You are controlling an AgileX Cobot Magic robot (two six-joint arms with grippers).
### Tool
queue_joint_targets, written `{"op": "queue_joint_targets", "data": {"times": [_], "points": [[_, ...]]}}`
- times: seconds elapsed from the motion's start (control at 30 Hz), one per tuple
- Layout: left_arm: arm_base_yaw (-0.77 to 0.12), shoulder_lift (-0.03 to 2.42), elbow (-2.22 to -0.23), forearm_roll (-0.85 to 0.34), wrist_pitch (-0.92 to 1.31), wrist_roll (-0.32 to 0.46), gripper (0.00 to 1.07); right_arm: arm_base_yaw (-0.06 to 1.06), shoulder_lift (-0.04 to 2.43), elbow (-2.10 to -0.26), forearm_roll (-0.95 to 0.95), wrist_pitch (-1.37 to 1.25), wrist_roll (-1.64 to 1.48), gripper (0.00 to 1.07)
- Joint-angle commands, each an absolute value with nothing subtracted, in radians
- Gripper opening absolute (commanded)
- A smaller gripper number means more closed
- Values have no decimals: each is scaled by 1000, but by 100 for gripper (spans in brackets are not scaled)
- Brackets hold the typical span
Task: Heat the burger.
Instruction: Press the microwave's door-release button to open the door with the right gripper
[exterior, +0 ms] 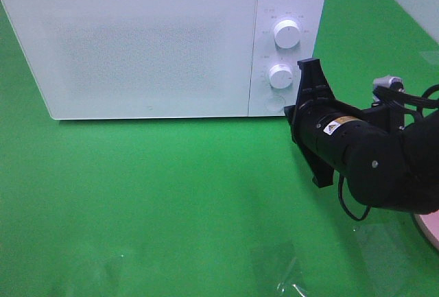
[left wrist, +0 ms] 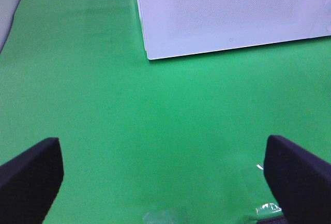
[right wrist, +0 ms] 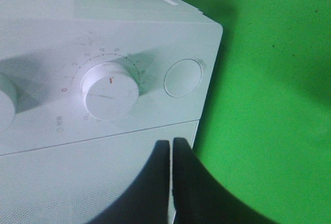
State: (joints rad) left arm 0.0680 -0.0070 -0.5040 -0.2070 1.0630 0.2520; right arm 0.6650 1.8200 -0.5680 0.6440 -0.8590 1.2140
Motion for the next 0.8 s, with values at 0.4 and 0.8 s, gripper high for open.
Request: {"op": "queue_joint_targets", "data": {"times": [0.4, 0.8], "points": [[63, -25, -504, -212, 1050, 251, 98, 570, 1963, -667, 435, -843, 1414, 0], [63, -25, -504, -212, 1050, 251, 98, 513, 2042, -772, 401, -809, 1418, 0]]}}
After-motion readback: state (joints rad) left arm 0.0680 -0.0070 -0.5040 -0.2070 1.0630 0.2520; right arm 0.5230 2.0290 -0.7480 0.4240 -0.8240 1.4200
